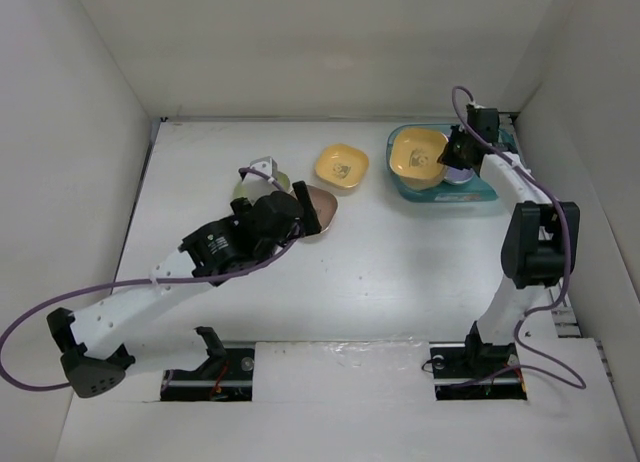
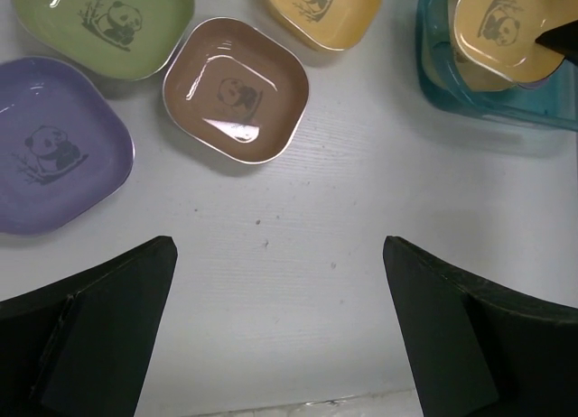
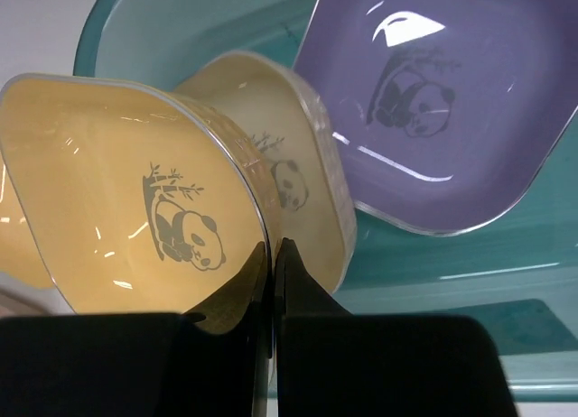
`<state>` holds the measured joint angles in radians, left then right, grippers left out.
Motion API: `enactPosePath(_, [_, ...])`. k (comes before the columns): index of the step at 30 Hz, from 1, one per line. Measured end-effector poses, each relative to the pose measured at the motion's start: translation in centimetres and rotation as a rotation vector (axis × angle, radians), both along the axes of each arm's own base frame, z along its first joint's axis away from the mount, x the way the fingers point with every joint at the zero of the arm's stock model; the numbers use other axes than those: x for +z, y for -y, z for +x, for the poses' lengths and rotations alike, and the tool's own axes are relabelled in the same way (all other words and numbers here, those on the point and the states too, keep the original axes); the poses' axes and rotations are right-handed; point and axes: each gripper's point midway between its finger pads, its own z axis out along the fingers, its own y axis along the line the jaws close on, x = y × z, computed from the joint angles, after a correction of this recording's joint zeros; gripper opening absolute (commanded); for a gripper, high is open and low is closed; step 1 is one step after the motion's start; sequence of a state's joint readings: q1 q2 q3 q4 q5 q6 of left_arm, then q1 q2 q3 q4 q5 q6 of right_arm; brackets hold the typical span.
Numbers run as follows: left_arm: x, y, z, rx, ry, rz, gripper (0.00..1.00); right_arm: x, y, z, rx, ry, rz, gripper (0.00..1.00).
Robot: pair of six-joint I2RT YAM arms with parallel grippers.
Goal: Place the plates into the plastic bin on the countertop
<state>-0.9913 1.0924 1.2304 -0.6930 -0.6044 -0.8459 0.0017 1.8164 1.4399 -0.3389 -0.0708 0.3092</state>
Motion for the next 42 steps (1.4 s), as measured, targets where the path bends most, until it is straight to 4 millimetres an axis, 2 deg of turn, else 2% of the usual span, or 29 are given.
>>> enactPosePath(3, [-0.4, -0.5, -0.3, 0.002, -0.006, 0.012, 1.00, -0.2, 0.6, 1.3, -0.011, -0.001, -0.007, 0.00])
enactPosePath(7, [-0.3, -1.0, -0.4, 0.009, 0.002, 0.011, 1.00, -2.2, 1.5, 2.5, -0.034, -0.044, -0.022, 0.00])
enactPosePath(11, [-0.1, -1.7, -0.6, 0.020, 0.013, 0.011, 1.00, -3.5, 2.0, 1.8, -0.048, -0.095, -0.031, 0.00])
enactPosePath(19, [-0.4, -2.2, -0.8, 0.025, 0.012, 0.023, 1.00, -4.2, 2.8, 1.3, -0.076, -0.136, -0.046, 0.00])
enactPosePath(23, [-0.7, -2.3, -0.8, 0.028, 0.008, 0.035, 1.00, -4.2, 3.8, 1.1, -0.105, -0.153, -0.047, 0.00])
enactPosePath(31, [-1.1, -2.5, -0.8, 0.030, 0.004, 0.047, 1.00, -4.1, 7.3, 1.2, -0.206, -0.163, -0.016, 0.00])
enactPosePath(42, [-1.7, -2.6, -0.9, 0.032, -0.002, 0.061, 1.00, -3.1, 10.7, 2.3, -0.307, -0.164, -0.014, 0.00])
